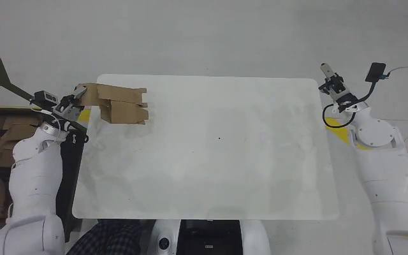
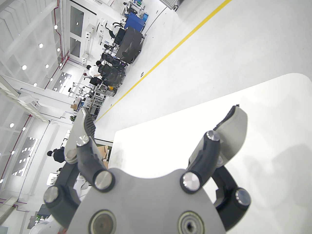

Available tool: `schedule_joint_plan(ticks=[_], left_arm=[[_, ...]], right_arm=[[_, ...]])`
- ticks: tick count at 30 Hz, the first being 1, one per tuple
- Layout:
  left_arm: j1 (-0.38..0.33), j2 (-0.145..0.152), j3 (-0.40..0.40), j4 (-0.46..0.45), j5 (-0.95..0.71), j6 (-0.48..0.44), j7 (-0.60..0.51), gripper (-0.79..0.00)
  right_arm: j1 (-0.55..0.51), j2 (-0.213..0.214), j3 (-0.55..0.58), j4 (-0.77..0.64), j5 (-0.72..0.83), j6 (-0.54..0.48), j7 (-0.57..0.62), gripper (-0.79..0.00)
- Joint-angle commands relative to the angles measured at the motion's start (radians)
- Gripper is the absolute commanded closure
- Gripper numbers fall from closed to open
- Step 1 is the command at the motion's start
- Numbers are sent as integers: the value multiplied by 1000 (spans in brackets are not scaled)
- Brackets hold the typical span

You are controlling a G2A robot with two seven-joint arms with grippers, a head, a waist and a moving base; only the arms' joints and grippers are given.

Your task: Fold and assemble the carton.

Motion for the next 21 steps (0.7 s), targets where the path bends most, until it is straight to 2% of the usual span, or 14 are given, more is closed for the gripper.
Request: schedule_joint_plan(ticks=[1, 8, 21], left_arm=[[0, -8, 31, -42, 1, 11, 7, 0], [-12, -36, 137, -153, 3, 51, 39, 0], [-31, -79, 305, -267, -12, 88, 49, 0]], right_arm=[[0, 0, 0, 0, 0, 0, 0, -785], [0, 0, 0, 0, 0, 0, 0, -785], [0, 0, 0, 0, 0, 0, 0, -785]])
